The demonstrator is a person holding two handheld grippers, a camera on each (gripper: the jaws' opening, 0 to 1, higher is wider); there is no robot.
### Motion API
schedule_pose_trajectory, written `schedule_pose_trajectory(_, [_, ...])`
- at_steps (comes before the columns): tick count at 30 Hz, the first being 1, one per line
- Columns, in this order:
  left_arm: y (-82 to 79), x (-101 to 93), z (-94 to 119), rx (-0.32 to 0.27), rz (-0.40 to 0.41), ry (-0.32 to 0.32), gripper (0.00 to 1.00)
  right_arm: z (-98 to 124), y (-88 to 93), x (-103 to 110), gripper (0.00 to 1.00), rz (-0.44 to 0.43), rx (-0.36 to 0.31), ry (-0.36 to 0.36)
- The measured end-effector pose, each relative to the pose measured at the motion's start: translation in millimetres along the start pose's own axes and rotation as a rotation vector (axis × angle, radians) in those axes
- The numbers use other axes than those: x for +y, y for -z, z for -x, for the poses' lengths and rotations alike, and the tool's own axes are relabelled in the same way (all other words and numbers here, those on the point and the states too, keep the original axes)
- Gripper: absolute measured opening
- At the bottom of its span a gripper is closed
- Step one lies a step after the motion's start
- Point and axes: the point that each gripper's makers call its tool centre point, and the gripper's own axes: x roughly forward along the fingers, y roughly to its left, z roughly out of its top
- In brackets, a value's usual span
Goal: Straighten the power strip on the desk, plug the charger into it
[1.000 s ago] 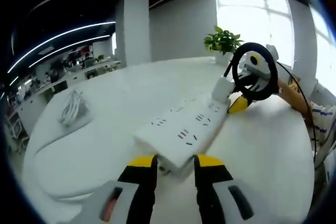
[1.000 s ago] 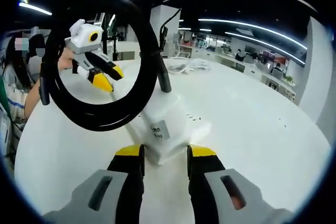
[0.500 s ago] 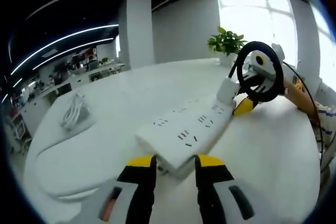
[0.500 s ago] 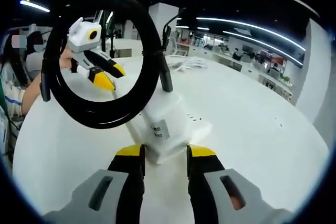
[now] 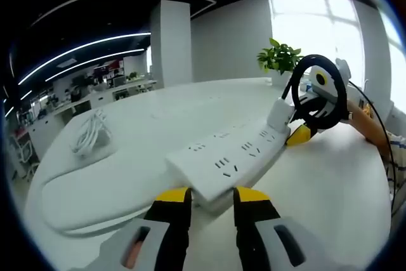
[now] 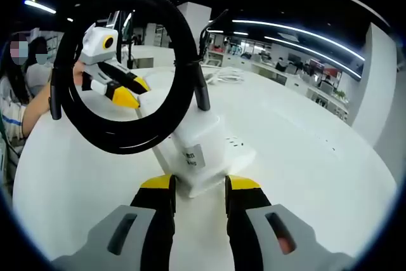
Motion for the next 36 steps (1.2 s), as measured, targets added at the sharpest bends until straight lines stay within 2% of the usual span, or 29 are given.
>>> schedule_pose_trajectory(18, [-5.3, 2.4, -9, -0.045, 0.010, -0.028, 0.21, 1, 5.7, -7, 0.27, -0.042, 0.000, 0.025])
schedule_pose_trajectory(36, [-4.8, 2.3, -13, -0.065, 0.012, -0.047, 0.16, 0, 11.1, -15, 0.22, -0.088, 0.010, 0.050])
